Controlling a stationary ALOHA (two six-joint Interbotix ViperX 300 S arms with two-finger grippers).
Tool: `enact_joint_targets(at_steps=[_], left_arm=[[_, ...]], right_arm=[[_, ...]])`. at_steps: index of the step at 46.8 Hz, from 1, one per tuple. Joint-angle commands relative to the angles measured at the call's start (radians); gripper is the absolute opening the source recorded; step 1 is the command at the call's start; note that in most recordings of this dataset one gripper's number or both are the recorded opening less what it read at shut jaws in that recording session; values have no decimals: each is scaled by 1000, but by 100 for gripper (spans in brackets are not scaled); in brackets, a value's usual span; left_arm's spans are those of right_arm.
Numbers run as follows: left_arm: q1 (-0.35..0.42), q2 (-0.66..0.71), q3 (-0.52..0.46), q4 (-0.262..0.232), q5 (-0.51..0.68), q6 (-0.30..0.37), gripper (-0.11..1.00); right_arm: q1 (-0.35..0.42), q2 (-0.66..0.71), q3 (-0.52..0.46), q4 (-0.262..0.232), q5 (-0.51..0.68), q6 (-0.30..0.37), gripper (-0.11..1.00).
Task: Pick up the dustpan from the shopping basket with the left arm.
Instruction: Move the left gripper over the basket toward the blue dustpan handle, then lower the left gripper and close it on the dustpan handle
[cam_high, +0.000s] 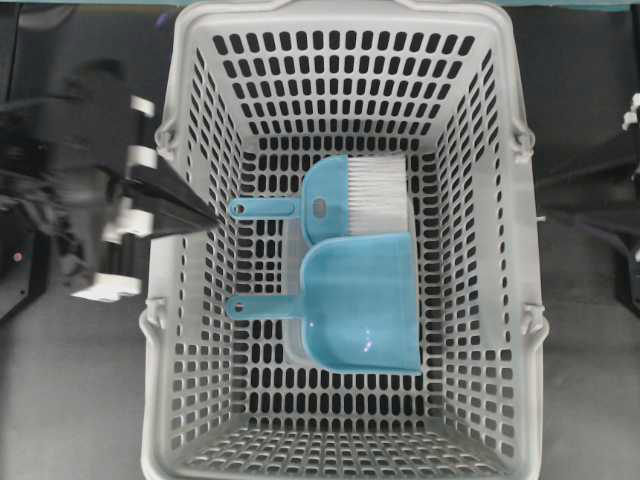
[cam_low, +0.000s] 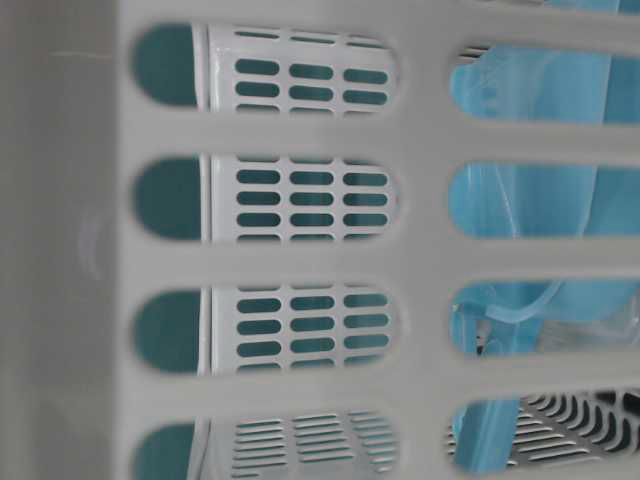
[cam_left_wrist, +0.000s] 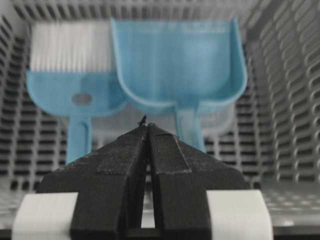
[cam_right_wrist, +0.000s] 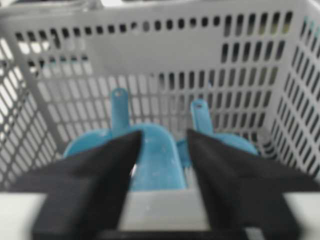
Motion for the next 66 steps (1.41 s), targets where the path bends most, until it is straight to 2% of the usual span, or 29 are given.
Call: enact_joint_targets(at_steps=[1,3,6,9,13,20,23,25,42,52,61,66], left_arm=[[-5,40,-66,3,34,2,0],[-5,57,-78,3,48,3,0],[-5,84,-103,3,75,3,1],[-5,117,-130,3,117,3,5],[-9,158,-160,3,176,3,24],[-28,261,-219,3,290,2,70],[-35,308,-242,3,310,-6,84],[-43,336,-249,2,308,-6,89],[-84,535,-273,3,307,-5,90],[-81,592,-261,3,273,3,90],[-84,611,-259,3,241,-21,89],[-86,607,-262,3,241,-40,83]], right_arm=[[-2,5,-25,-2,2,2,50],[-2,5,-25,0,3,2,64],[-2,3,-23,-2,5,2,77],[-2,3,-25,0,5,3,82],[-2,3,-25,0,-2,5,81],[-2,0,-25,0,-8,8,80],[-2,-2,-23,-2,-8,8,80],[-2,-2,-21,0,-8,9,80],[-2,-5,-14,0,-12,11,79],[11,-6,-5,0,-12,11,79],[12,-6,3,2,-14,14,79],[15,-6,11,5,-21,14,79]])
